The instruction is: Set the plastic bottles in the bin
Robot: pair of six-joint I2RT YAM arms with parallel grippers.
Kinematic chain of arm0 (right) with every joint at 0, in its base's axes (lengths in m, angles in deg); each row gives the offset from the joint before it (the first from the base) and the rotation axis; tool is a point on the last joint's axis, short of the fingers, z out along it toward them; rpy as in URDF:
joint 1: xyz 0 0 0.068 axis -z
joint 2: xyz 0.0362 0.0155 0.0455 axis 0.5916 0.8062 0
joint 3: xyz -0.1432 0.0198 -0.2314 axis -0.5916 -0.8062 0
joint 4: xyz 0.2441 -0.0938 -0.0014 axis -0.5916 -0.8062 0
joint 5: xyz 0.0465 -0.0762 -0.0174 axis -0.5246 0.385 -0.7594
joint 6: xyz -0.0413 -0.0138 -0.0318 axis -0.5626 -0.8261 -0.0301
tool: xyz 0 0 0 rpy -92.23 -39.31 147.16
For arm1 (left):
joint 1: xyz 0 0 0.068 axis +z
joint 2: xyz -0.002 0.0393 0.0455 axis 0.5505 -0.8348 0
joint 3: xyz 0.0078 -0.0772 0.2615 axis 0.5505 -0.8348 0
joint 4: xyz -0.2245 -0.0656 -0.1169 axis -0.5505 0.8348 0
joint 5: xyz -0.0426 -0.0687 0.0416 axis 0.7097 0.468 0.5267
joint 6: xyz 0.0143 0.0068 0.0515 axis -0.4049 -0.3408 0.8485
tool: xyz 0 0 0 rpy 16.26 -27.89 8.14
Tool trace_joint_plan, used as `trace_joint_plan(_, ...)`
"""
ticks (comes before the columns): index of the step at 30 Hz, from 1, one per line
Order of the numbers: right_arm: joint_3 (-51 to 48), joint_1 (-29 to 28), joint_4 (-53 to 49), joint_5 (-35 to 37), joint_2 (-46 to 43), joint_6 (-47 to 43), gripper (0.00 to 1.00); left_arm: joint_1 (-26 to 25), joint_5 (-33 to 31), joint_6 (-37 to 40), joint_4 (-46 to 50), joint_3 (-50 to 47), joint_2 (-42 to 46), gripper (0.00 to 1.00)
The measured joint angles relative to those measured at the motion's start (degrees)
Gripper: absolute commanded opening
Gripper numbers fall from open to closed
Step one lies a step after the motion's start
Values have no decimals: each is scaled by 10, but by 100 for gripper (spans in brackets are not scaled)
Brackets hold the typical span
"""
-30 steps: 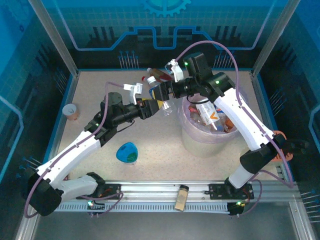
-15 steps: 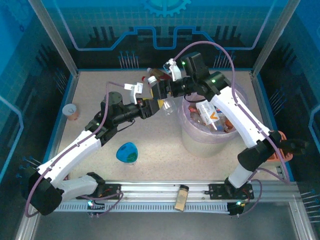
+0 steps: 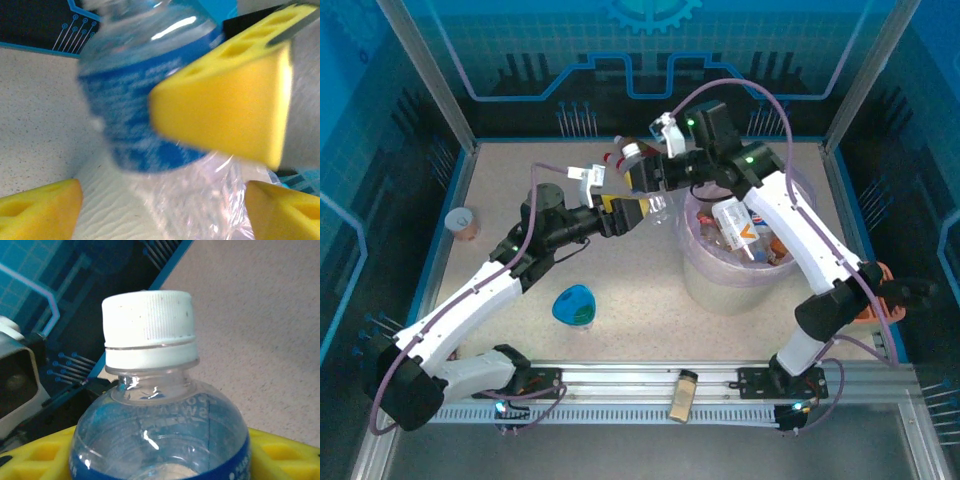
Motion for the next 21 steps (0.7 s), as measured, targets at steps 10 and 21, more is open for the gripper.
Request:
trace_joint_plan(10,33,166,-35,40,-142,-63,48,13,-79,-29,31,0,-8,91)
trace_joint_plan(21,-69,282,-134,126,-196,-191,42,39,-157,-94,80,22,-127,90)
